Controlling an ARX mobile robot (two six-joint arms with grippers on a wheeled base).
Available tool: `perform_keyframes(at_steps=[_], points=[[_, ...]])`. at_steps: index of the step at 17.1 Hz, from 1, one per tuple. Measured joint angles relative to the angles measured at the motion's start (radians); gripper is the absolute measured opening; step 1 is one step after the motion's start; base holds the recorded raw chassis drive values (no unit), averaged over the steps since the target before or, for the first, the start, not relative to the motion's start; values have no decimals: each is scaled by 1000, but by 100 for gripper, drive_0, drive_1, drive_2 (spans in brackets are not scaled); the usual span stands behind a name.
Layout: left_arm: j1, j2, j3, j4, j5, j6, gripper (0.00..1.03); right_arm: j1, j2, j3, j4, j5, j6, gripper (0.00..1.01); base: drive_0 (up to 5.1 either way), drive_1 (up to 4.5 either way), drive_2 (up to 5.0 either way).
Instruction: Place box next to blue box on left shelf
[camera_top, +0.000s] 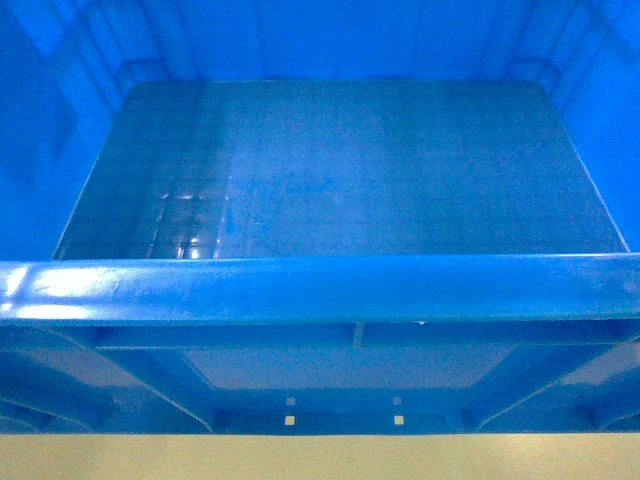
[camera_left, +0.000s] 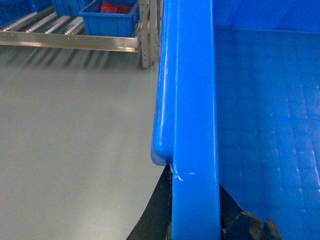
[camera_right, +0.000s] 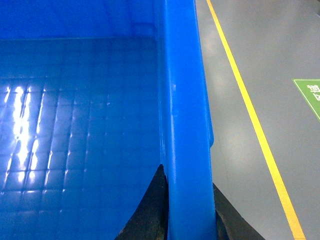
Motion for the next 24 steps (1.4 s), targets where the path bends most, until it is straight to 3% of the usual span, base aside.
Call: perform_keyframes(at_steps=[24], points=[[0, 0, 0, -4, 1, 0, 8, 0, 1, 0, -2, 0, -1, 10, -1, 420, -423]])
